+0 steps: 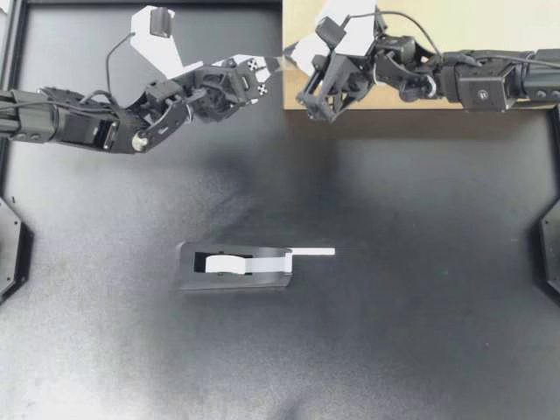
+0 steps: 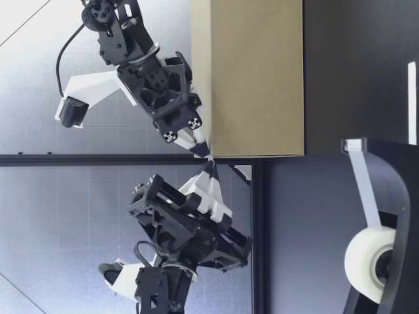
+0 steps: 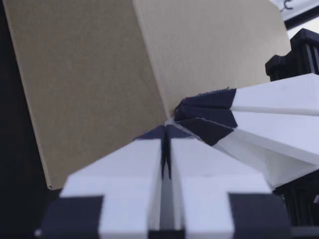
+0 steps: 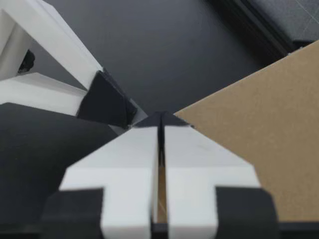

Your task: Cut a small piece of tape from the tape dispenser then place it on the cardboard box's edge.

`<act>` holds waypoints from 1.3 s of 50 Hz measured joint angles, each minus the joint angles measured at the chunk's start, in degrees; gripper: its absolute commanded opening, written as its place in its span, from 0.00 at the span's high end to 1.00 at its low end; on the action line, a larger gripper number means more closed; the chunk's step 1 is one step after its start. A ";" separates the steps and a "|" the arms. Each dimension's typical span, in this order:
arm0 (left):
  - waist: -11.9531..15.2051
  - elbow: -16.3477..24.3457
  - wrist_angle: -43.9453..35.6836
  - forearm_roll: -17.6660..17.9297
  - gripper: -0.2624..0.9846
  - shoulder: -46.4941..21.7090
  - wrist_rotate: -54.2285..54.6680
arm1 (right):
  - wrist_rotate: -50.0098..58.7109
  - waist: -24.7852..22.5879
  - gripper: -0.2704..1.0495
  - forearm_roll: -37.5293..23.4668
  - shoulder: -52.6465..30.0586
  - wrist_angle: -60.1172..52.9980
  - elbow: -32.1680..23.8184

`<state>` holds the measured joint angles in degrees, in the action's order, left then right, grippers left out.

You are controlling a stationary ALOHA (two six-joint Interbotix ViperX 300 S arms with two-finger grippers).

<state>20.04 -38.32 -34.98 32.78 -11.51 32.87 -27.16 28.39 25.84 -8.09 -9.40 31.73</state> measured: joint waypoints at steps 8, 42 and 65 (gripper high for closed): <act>0.00 -0.44 0.18 0.00 0.48 0.00 0.00 | 0.00 0.09 0.87 0.00 -0.18 0.00 -0.35; -10.11 -9.58 0.18 -10.02 0.52 17.23 -20.13 | 0.88 -12.13 0.87 0.00 16.79 3.60 4.75; -20.04 -11.95 0.09 -11.69 0.71 23.99 -35.33 | 2.99 -24.43 0.87 0.70 29.44 0.35 13.71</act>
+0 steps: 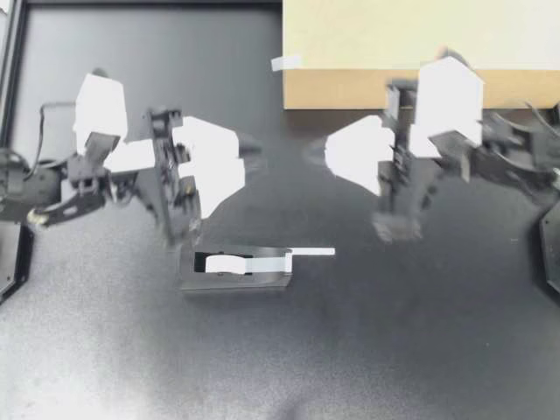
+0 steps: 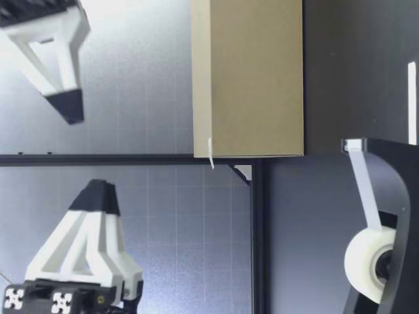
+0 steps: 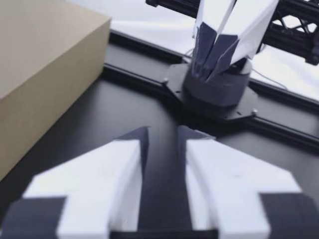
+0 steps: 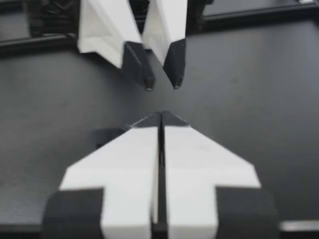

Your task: Cut a small piece of tape from the tape dispenser then place it on the cardboard box's edge.

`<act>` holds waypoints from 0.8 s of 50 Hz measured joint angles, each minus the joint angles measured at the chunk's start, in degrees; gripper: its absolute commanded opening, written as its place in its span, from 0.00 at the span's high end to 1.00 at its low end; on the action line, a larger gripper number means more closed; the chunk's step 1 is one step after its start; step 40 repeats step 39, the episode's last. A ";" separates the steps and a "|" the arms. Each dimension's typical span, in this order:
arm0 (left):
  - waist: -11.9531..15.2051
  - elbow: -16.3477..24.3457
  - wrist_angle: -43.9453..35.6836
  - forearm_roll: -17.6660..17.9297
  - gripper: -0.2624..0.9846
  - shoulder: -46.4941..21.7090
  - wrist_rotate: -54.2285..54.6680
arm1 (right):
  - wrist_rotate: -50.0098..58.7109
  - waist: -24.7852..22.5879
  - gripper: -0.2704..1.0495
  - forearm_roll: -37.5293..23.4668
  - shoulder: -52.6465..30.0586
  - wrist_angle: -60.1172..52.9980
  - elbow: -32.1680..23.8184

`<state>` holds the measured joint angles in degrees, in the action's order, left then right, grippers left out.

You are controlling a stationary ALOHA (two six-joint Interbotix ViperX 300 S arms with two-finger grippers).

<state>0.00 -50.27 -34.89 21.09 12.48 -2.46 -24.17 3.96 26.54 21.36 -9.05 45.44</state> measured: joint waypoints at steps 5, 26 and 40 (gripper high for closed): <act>-1.05 0.09 -0.09 -0.88 0.75 0.18 -0.26 | 0.00 -1.85 0.87 0.18 1.14 -1.05 1.14; -2.99 -0.62 -3.34 -10.11 0.77 0.62 -0.26 | 0.00 -5.36 0.87 0.35 1.58 -4.39 3.34; -3.08 -1.23 -4.48 -10.63 0.77 1.05 -0.26 | 0.00 -5.80 0.87 0.35 1.14 -7.03 4.22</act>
